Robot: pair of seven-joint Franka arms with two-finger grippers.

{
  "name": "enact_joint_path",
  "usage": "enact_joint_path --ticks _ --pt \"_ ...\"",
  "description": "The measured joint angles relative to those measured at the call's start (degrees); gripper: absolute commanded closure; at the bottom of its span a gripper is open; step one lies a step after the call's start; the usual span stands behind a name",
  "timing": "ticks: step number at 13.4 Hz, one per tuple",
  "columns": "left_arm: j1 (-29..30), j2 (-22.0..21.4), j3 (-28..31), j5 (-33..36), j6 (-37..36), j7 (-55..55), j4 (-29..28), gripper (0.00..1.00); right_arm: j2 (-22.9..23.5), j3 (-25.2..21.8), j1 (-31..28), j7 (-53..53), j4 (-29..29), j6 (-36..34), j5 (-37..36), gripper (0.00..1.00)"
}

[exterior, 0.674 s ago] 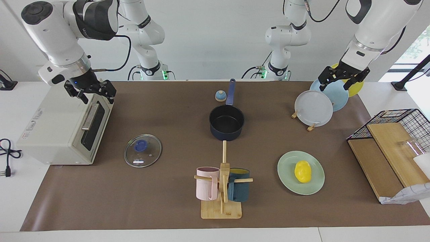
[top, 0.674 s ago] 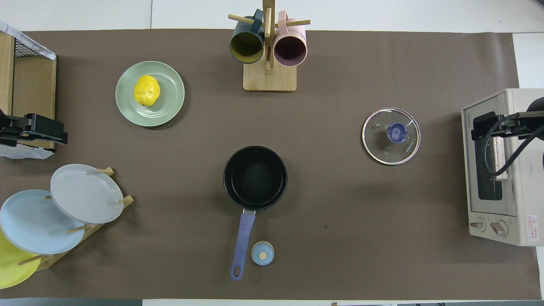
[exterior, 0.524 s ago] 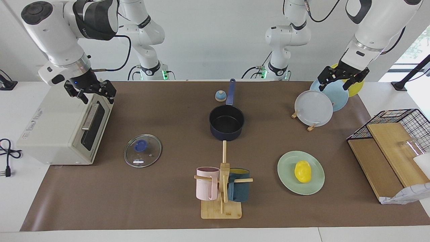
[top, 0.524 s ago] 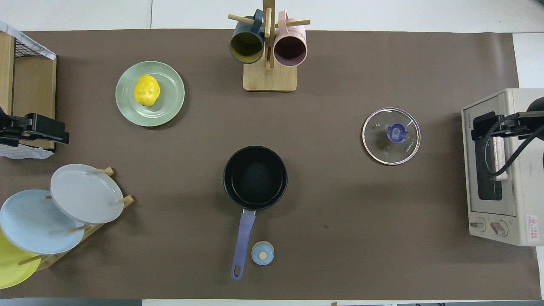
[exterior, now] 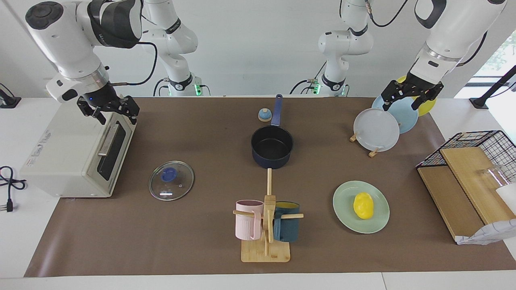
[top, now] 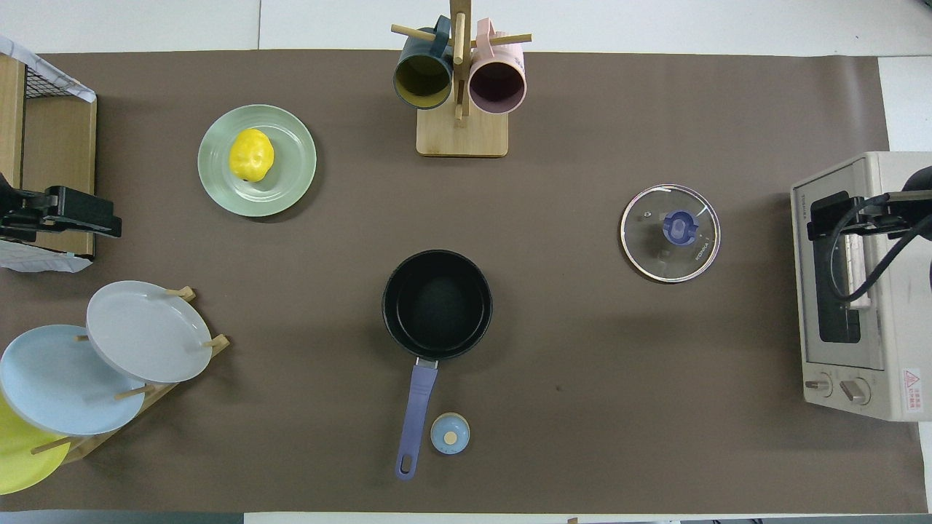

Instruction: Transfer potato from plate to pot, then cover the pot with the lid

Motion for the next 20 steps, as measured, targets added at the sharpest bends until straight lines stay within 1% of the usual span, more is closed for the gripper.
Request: enact_joint_path --ticks 2,4,7,9,15,18,20 --pt "0.0 3.98 -0.01 -0.36 0.82 0.0 2.18 0.0 0.0 0.0 0.0 0.0 0.0 0.0 0.0 0.0" --pt "-0.02 10.16 -0.11 -0.93 3.26 0.0 5.29 0.0 0.0 0.0 0.0 0.0 0.0 0.0 0.0 0.0" --pt "-0.04 19.91 -0.19 -1.97 10.42 0.04 9.74 0.0 0.0 0.0 0.0 0.0 0.0 0.0 0.0 0.0" --pt "-0.04 24.94 -0.28 -2.05 14.8 0.77 11.74 0.0 0.0 0.0 0.0 0.0 0.0 0.0 0.0 0.0" --pt "-0.44 33.74 -0.7 -2.07 25.33 1.8 12.62 0.0 0.0 0.0 0.0 0.0 0.0 0.0 0.0 0.0" --pt "-1.65 36.22 -0.8 -2.07 28.19 1.82 12.38 0.0 0.0 0.0 0.0 0.0 0.0 0.0 0.0 0.0" --pt "-2.45 36.68 -0.81 -2.07 29.35 1.82 11.55 0.0 0.0 0.0 0.0 0.0 0.0 0.0 0.0 0.0"
